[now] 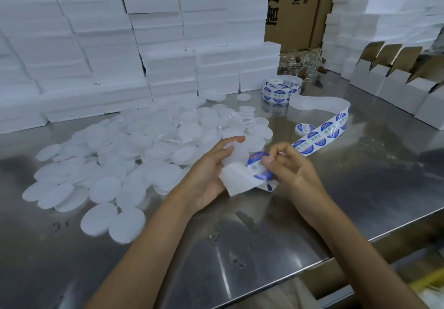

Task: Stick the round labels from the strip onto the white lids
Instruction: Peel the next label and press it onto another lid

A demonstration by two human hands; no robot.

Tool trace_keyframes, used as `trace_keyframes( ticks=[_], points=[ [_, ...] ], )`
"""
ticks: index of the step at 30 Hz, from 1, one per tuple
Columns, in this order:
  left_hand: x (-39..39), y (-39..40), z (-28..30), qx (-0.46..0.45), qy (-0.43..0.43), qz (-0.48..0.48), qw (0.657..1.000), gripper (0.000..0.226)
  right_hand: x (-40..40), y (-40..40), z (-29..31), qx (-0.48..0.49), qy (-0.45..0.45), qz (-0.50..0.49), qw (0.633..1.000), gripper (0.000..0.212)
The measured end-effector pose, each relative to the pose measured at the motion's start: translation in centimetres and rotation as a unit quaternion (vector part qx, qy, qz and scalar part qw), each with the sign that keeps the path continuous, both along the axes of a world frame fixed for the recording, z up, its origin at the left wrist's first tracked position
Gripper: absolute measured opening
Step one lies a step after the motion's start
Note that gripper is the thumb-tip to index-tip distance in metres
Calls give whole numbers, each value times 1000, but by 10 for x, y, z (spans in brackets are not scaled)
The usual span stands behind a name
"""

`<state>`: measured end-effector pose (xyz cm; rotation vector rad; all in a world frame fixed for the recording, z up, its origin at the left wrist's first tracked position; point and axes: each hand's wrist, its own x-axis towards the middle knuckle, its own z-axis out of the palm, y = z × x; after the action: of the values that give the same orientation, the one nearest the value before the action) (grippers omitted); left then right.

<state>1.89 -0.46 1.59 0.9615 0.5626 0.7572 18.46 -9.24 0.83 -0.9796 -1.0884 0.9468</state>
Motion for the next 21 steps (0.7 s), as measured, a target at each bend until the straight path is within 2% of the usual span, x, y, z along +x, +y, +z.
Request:
trace_keyframes(
  ticks=[3, 5, 8, 11, 14, 18, 21],
  points=[
    [-2, 2, 3, -51, -48, 11, 997, 35, 7, 12, 15, 3, 95, 7, 995, 14],
    [-3, 4, 5, -64, -55, 16, 996, 36, 7, 23, 22, 7, 100, 0, 995, 9],
    [-4, 7, 9, -70, -48, 37, 996, 39, 2, 37, 28, 1, 78, -3, 997, 10],
    [-7, 9, 14, -78, -92, 61, 991, 41, -7, 47, 32, -9, 44, 14, 999, 12],
    [-8, 9, 16, -102, -132, 71, 983, 42, -22, 53, 30, -17, -33, -1, 999, 22],
    [-5, 7, 15, -102, -119, 75, 985, 39, -43, 57, 15, -10, -105, -52, 993, 26],
    [-4, 5, 16, -98, -120, 67, 986, 40, -47, 59, 8, -3, -124, -71, 990, 25]
  ],
)
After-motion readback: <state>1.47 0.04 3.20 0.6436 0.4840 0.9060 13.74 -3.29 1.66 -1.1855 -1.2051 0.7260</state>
